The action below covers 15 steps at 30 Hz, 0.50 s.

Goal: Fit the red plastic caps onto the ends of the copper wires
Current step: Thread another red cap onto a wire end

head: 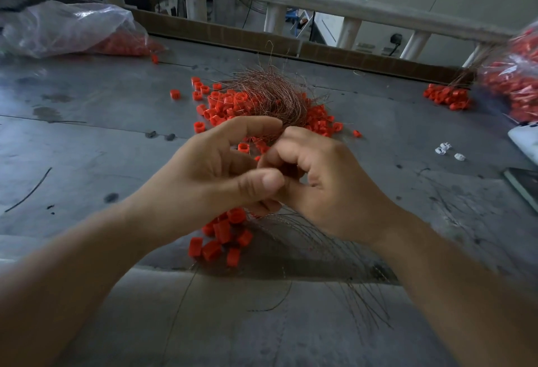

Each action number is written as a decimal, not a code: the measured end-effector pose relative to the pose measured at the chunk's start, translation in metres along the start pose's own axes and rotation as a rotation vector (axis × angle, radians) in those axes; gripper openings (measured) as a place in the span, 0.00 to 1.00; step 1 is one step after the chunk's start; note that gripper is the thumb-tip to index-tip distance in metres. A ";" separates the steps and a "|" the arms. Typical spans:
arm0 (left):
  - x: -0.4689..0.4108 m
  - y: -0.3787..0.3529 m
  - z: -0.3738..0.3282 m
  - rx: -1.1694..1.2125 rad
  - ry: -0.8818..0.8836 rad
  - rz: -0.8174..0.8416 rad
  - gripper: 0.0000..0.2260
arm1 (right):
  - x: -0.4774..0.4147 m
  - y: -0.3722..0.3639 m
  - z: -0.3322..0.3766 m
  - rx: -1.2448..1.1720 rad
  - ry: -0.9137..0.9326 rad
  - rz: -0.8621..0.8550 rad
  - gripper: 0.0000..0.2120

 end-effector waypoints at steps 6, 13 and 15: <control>-0.001 0.000 0.003 -0.046 0.011 -0.024 0.30 | 0.000 -0.003 0.002 -0.001 -0.013 -0.002 0.03; 0.002 -0.002 -0.002 -0.056 -0.013 -0.013 0.28 | 0.001 -0.003 0.005 -0.044 -0.034 -0.007 0.02; 0.002 -0.002 -0.003 -0.012 -0.011 -0.018 0.28 | 0.001 0.000 0.007 -0.067 -0.053 -0.012 0.02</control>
Point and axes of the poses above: each hand's wrist, its own x-axis away from the middle knuckle, its own y-axis out of the back of the hand, z = x × y, the point moved 4 cm from there along -x, towards the middle knuckle, and after that the axes turned 7 degrees about -z, right-handed, at the moved point
